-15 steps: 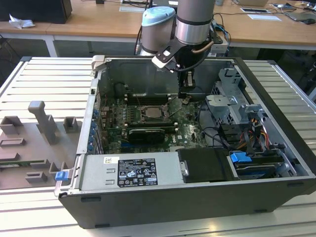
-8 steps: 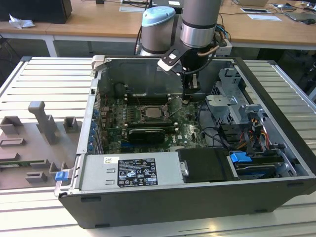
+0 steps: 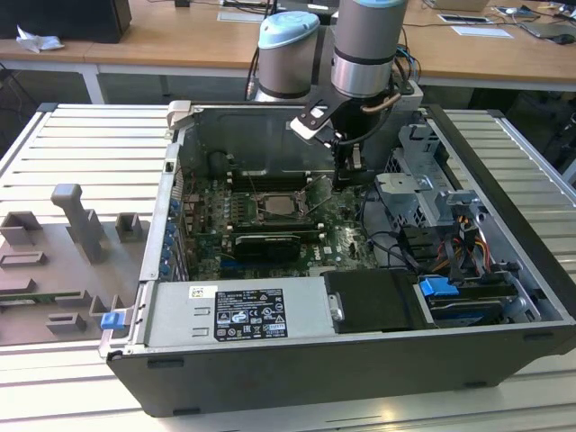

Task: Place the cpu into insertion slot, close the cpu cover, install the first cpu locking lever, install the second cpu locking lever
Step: 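Close the cpu cover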

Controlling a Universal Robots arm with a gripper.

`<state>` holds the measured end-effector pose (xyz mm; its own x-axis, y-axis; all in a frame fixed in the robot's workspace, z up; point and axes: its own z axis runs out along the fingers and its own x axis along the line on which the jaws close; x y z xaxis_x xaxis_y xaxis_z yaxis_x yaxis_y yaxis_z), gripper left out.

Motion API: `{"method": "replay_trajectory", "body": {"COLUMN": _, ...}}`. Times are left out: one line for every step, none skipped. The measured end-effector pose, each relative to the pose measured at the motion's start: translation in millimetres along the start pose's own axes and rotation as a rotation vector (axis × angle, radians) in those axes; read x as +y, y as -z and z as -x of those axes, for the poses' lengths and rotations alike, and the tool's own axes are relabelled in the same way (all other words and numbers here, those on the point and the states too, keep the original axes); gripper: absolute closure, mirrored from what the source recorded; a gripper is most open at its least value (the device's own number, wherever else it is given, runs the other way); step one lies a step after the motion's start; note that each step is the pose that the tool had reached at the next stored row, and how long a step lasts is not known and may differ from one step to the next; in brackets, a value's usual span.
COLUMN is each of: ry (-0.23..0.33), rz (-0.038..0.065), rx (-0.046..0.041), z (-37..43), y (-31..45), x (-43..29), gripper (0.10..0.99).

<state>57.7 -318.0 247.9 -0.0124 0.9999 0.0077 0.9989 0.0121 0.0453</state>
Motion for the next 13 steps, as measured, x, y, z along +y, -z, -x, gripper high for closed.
{"method": "replay_trajectory", "body": {"ry": 0.0, "rz": 0.0, "rx": 0.0002, "z": 0.0, "y": -1.0, "x": -0.1, "gripper": 0.98}}
{"method": "replay_trajectory", "body": {"ry": 0.0, "rz": 0.0, "rx": 0.0, "z": 0.0, "y": -1.2, "x": -0.4, "gripper": 0.98}}
{"method": "replay_trajectory", "body": {"ry": 0.0, "rz": 0.0, "rx": -0.0002, "z": 0.0, "y": -1.2, "x": -1.4, "gripper": 0.98}}
{"method": "replay_trajectory", "body": {"ry": 0.0, "rz": 0.0, "rx": 0.0003, "z": 0.0, "y": -1.2, "x": -2.7, "gripper": 0.98}}
{"method": "replay_trajectory", "body": {"ry": 0.0, "rz": 0.0, "rx": 0.0012, "z": -0.1, "y": -1.2, "x": -4.3, "gripper": 0.98}}
{"method": "replay_trajectory", "body": {"ry": 0.0, "rz": 0.0, "rx": 0.0015, "z": -0.1, "y": -1.1, "x": -6.0, "gripper": 0.98}}
{"method": "replay_trajectory", "body": {"ry": 0.0, "rz": 0.0, "rx": 0.0016, "z": -0.1, "y": -1.1, "x": -7.5, "gripper": 0.98}}
{"method": "replay_trajectory", "body": {"ry": 0.0, "rz": 0.0, "rx": 0.0016, "z": 0.0, "y": -1.0, "x": -9.2, "gripper": 0.98}}
{"method": "replay_trajectory", "body": {"ry": 0.0, "rz": 0.0, "rx": 0.0016, "z": -0.1, "y": -0.8, "x": -10.1, "gripper": 0.98}}
{"method": "replay_trajectory", "body": {"ry": 0.0, "rz": 0.0, "rx": 0.0017, "z": -0.1, "y": -0.7, "x": -11.7, "gripper": 0.98}}
{"method": "replay_trajectory", "body": {"ry": 0.0, "rz": 0.0, "rx": 0.0019, "z": -0.2, "y": -0.6, "x": -13.2, "gripper": 0.98}}
{"method": "replay_trajectory", "body": {"ry": 0.0, "rz": 0.0, "rx": 0.0019, "z": -0.2, "y": -0.5, "x": -14.6, "gripper": 0.98}}
{"method": "replay_trajectory", "body": {"ry": 0.0, "rz": 0.0, "rx": 0.0018, "z": -0.2, "y": -0.4, "x": -17.3, "gripper": 0.98}}
